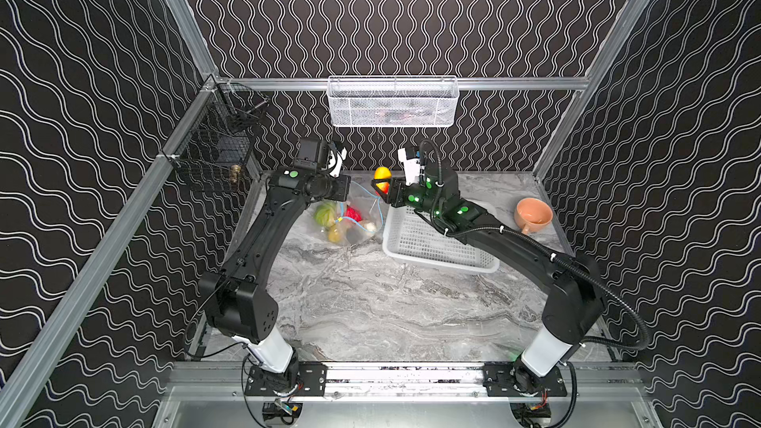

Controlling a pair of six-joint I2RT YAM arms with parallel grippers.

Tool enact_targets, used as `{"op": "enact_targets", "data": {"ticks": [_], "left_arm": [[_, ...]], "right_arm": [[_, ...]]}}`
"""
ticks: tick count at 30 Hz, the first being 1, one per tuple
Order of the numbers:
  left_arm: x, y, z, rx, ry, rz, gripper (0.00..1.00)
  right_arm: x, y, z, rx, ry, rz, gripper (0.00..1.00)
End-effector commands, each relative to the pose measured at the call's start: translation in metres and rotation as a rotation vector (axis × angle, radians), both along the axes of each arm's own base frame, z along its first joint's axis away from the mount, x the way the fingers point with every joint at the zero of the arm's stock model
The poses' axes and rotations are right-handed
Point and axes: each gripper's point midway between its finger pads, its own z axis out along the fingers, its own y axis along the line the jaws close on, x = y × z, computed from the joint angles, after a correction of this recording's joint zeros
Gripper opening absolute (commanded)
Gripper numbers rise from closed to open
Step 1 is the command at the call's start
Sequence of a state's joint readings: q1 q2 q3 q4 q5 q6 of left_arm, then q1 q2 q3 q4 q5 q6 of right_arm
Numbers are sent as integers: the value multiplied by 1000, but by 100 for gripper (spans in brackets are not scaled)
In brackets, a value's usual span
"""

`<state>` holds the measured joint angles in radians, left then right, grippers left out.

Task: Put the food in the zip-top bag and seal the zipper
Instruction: 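Carry the mango over the bag held by the left gripper, then lower the mango into the bag and open the right gripper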

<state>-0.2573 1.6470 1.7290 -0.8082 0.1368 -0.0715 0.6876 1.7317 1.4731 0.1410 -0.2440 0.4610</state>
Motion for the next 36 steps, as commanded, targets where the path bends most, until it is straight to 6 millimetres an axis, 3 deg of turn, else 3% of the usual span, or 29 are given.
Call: {"op": "enact_targets", "data": {"ticks": [1, 13, 18, 20, 31, 36], "left_arm": [[1, 0, 8, -4, -31, -8, 0], [1, -4, 8, -27, -20, -22, 0], [4, -6, 13, -35, -20, -21, 0], [5, -7, 18, -39, -19, -21, 0], [-2, -10, 25, -61, -36, -48, 0], [-2, -11, 27, -65, -36, -49, 0]], "right_arm": [[-2, 12, 3, 43, 5, 34, 28], [-4, 44, -27, 5, 70, 85, 27], [2, 48, -40, -111, 54, -10, 27], [7, 52, -58, -132, 77, -18, 27], [20, 58, -83, -195, 117, -44, 27], [22, 60, -90, -211, 135, -47, 39]]}}
